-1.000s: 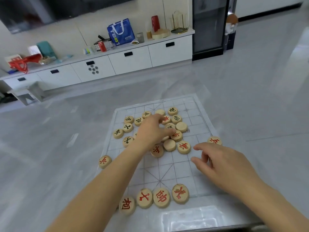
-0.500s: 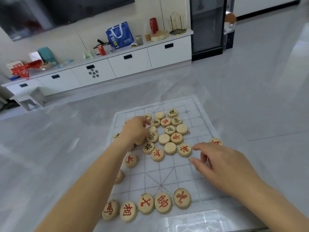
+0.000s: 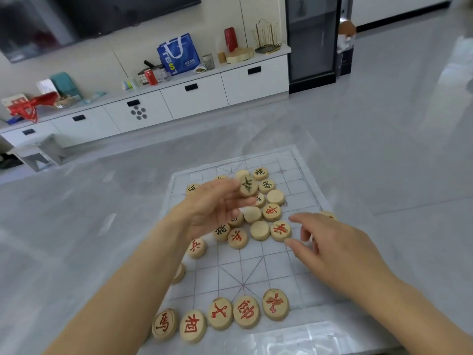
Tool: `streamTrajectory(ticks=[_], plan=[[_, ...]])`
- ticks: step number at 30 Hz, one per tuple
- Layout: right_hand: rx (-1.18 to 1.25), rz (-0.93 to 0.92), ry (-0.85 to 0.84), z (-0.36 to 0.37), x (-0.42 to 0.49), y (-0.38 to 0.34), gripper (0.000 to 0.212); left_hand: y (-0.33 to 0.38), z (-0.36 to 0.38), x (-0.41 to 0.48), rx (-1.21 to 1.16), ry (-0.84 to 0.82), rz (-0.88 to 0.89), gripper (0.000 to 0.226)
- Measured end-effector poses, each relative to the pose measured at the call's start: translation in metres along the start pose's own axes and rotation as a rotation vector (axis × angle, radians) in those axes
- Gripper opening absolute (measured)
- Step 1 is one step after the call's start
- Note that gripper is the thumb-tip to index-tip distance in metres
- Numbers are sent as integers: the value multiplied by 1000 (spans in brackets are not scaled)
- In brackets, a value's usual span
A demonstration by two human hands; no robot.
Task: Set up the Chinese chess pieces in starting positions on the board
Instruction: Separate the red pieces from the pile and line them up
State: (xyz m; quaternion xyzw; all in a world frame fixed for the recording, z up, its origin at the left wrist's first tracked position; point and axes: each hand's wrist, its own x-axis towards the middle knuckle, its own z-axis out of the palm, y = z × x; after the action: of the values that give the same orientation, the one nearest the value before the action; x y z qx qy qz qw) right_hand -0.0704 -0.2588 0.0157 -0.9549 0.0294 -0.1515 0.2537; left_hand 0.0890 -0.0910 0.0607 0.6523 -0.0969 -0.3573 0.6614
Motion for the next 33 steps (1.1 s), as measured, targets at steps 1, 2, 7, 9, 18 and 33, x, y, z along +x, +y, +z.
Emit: streamTrajectory(ticks=[1, 2, 7, 9, 18, 33], plan=[[35, 9, 25, 0, 1, -1, 44, -3, 9, -9, -63, -71, -30, 30], [72, 25, 41, -1, 2, -1, 48, -7, 16, -16, -93, -123, -40, 33], [236, 23, 119, -5, 3, -6, 54, -21, 34, -28, -107, -222, -43, 32], [208, 17, 99, -5, 2, -6, 55, -24, 37, -27, -21, -169, -21, 28], [88, 36, 72, -4, -4, 7, 63, -25, -39, 41, 1062, 563, 57, 28], [23, 39, 99, 3, 2, 13, 43, -30, 14, 47, 1340, 303, 102, 30]])
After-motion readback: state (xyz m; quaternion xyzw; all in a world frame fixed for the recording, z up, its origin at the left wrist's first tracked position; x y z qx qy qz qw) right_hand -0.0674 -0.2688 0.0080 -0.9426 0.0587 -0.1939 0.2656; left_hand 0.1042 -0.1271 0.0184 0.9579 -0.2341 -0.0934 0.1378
